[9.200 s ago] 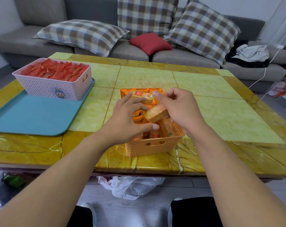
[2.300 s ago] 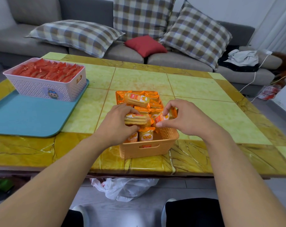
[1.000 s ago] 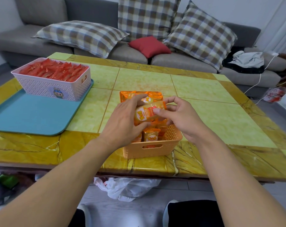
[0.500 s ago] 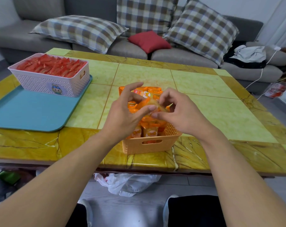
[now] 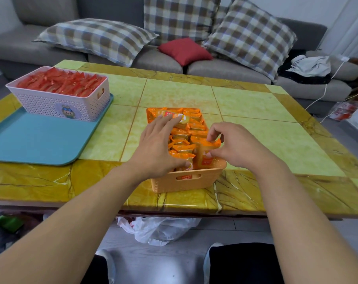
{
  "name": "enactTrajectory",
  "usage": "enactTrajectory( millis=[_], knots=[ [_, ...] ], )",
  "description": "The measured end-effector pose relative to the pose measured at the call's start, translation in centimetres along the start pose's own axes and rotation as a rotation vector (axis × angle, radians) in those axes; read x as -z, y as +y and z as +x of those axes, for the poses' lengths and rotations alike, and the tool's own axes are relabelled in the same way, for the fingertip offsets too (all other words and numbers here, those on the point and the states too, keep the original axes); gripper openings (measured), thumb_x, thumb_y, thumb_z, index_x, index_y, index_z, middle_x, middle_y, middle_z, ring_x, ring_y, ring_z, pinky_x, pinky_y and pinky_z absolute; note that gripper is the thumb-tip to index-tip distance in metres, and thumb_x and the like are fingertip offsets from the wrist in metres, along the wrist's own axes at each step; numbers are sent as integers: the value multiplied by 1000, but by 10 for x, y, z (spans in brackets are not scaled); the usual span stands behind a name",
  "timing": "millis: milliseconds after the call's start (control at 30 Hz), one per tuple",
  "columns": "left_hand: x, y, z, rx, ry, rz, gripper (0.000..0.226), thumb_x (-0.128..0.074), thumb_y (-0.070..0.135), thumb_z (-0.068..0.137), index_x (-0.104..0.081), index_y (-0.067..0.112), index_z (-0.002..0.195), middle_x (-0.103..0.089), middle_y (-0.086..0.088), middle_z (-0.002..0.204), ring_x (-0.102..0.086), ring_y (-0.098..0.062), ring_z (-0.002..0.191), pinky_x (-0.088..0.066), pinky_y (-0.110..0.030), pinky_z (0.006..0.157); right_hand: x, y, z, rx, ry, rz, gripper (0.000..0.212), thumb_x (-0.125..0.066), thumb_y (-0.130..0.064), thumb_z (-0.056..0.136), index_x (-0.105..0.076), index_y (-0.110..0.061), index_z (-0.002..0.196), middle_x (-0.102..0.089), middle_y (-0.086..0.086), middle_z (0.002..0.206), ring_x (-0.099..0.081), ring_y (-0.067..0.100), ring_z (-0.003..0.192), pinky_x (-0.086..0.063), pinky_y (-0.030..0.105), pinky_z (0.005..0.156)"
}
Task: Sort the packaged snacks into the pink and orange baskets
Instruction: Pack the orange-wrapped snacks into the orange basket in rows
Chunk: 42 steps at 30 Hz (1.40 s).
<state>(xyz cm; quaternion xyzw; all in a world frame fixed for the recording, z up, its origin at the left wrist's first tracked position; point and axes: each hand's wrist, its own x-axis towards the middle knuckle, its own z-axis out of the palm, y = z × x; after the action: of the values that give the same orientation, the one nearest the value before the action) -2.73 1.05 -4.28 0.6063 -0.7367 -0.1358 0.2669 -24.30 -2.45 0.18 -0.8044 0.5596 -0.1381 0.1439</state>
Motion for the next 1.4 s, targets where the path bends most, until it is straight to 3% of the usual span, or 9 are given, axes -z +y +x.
enactTrajectory(
  millis=[200, 367, 533, 700, 800, 900, 1033, 1200, 1400],
  knots=[
    [-2, -2, -1, -7, 23, -20, 123, -86, 61, 63, -15, 35, 159, -14, 6, 167, -2, -18, 155, -8, -44, 126, -19, -14, 14, -8, 47, -233, 39, -91, -37, 67, -62, -34, 93, -52, -10, 95, -55, 17, 94, -38, 31, 71],
    [-3, -1, -3, 11, 114, -68, 118, -82, 64, 66, -17, 32, 159, -13, 7, 167, 0, -15, 154, -7, -43, 126, -8, -21, 8, -142, -49, -201, 48, -92, -37, 67, -63, -34, 106, -54, -5, 111, -59, 21, 98, -52, 37, 81],
    [-4, 1, -6, 105, 193, -187, 103, -76, 52, 81, -15, 26, 159, -15, 3, 167, -3, -15, 154, -10, -42, 126, -14, -42, 16, -36, 192, -140, 49, -55, -43, 101, -48, -27, 146, -52, 0, 143, -46, 24, 132, -41, 44, 107],
    [-2, 3, -7, 205, 261, -382, 70, -54, 18, 101, -16, 25, 159, -19, 3, 164, -11, -13, 153, -18, -45, 125, -38, -47, 43, -129, 82, -233, 72, -23, -65, 102, -17, -24, 161, -27, 2, 165, -24, 33, 149, -22, 51, 117],
    [-3, 1, -7, 225, 271, -376, 73, -53, 10, 98, -16, 25, 159, -21, 3, 163, -13, -12, 152, -19, -42, 125, -46, -47, 53, -126, 79, -252, 67, -23, -64, 103, -29, -26, 157, -34, 3, 161, -25, 33, 146, -21, 51, 116],
    [-3, 0, -7, 237, 254, -364, 72, -49, 4, 97, -17, 25, 158, -20, 2, 163, -12, -13, 152, -18, -41, 125, -47, -48, 54, -115, 128, -219, 56, -42, -58, 101, -45, -22, 145, -50, 4, 147, -36, 30, 138, -27, 47, 112],
    [-2, 1, -7, 195, 240, -362, 73, -45, -2, 94, -22, 28, 157, -21, 4, 163, -13, -12, 151, -20, -44, 125, -29, -50, 40, -148, 272, 222, 44, -76, -45, 86, -55, -26, 121, -61, -10, 115, -56, 15, 106, -44, 37, 94],
    [-2, 1, -6, 190, 204, -347, 73, -63, 36, 96, -24, 28, 157, -23, 4, 164, -12, -14, 153, -18, -45, 125, 1, -28, 17, -124, 197, 1057, 36, -81, -18, 85, -60, -23, 113, -73, 6, 109, -74, 23, 96, -60, 36, 76],
    [1, -6, -3, 57, 21, -256, 117, -78, 72, 60, -22, 39, 157, -12, 10, 167, 4, -10, 154, -8, -46, 123, 16, 1, 3, -161, 149, 1126, 46, -67, -6, 95, -55, -26, 134, -70, 8, 113, -71, 19, 87, -49, 32, 65]
  ],
)
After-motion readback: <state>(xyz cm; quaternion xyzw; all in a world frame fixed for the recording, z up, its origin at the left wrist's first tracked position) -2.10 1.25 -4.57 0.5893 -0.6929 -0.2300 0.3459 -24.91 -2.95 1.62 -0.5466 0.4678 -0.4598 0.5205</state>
